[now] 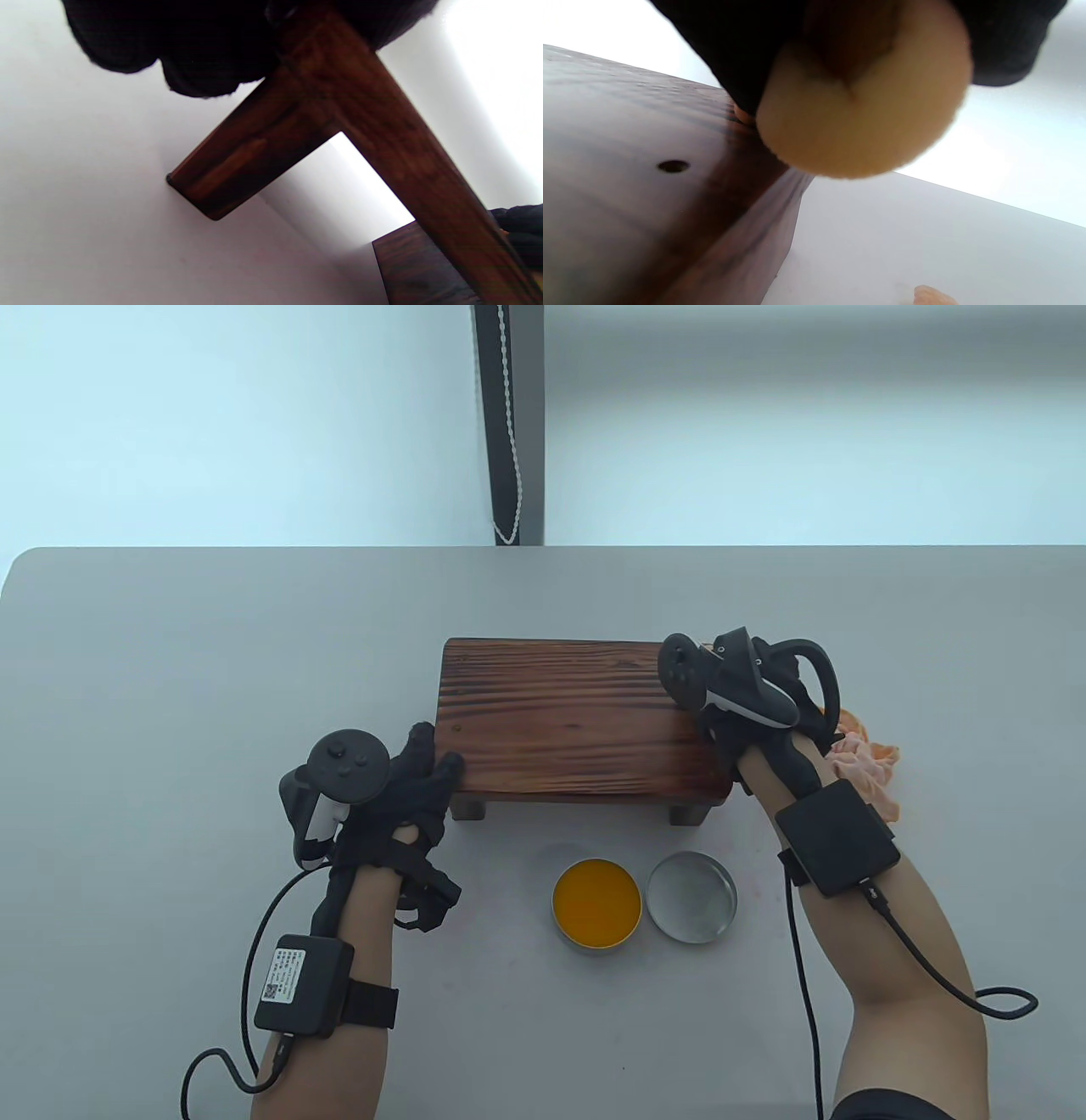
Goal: Dip and apply wood wax on stool
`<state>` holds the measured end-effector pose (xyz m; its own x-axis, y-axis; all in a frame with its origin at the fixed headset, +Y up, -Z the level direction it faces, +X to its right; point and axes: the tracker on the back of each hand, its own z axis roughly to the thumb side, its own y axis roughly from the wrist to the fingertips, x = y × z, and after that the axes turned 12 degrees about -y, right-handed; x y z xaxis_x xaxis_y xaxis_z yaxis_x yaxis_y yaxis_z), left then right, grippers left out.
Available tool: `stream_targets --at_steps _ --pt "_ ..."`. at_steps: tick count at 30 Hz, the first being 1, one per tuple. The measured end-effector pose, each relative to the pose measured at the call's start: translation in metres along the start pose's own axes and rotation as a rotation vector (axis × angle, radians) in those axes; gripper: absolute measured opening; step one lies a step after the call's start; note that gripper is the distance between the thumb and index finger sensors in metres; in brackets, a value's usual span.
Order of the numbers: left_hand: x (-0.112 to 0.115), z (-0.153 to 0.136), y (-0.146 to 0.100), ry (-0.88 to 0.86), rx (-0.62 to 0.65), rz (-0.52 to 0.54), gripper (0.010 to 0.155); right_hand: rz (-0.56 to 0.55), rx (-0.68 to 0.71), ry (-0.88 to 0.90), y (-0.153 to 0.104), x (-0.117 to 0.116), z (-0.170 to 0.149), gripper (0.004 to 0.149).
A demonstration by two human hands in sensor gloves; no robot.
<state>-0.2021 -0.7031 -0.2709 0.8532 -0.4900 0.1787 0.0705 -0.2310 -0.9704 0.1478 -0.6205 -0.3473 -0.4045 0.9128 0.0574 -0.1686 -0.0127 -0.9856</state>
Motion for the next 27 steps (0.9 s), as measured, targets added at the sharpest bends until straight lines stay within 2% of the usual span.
stream_targets --at_steps 3,5,8,11,13,15,18,24,27 --pt "0.0 0.0 0.0 0.0 0.0 0.001 0.079 0.027 0.054 -0.037 -0.012 0.005 0.004 0.041" --pt "0.0 0.0 0.0 0.003 0.001 0.002 0.079 0.014 0.094 -0.002 -0.015 0.007 0.008 0.04" --pt "0.0 0.0 0.0 0.002 0.002 0.0 0.079 -0.001 0.026 0.057 -0.002 0.001 -0.001 0.04" --pt "0.0 0.0 0.0 -0.001 0.002 -0.001 0.079 -0.001 -0.03 0.012 0.004 -0.006 -0.012 0.041" --pt "0.0 0.0 0.0 0.0 0.001 -0.001 0.079 0.015 -0.011 0.019 -0.002 -0.005 -0.012 0.041" --pt "0.0 0.0 0.0 -0.002 0.001 0.004 0.079 0.045 0.061 -0.077 -0.013 0.002 -0.007 0.041" --pt "0.0 0.0 0.0 0.002 0.003 0.0 0.079 0.016 0.093 -0.019 -0.018 0.005 0.002 0.04" --pt "0.0 0.0 0.0 0.0 0.002 -0.004 0.079 0.014 -0.048 -0.048 0.001 -0.008 -0.017 0.041" --pt "0.0 0.001 0.0 0.004 -0.001 -0.014 0.079 0.038 -0.082 -0.026 -0.002 -0.013 -0.032 0.041"
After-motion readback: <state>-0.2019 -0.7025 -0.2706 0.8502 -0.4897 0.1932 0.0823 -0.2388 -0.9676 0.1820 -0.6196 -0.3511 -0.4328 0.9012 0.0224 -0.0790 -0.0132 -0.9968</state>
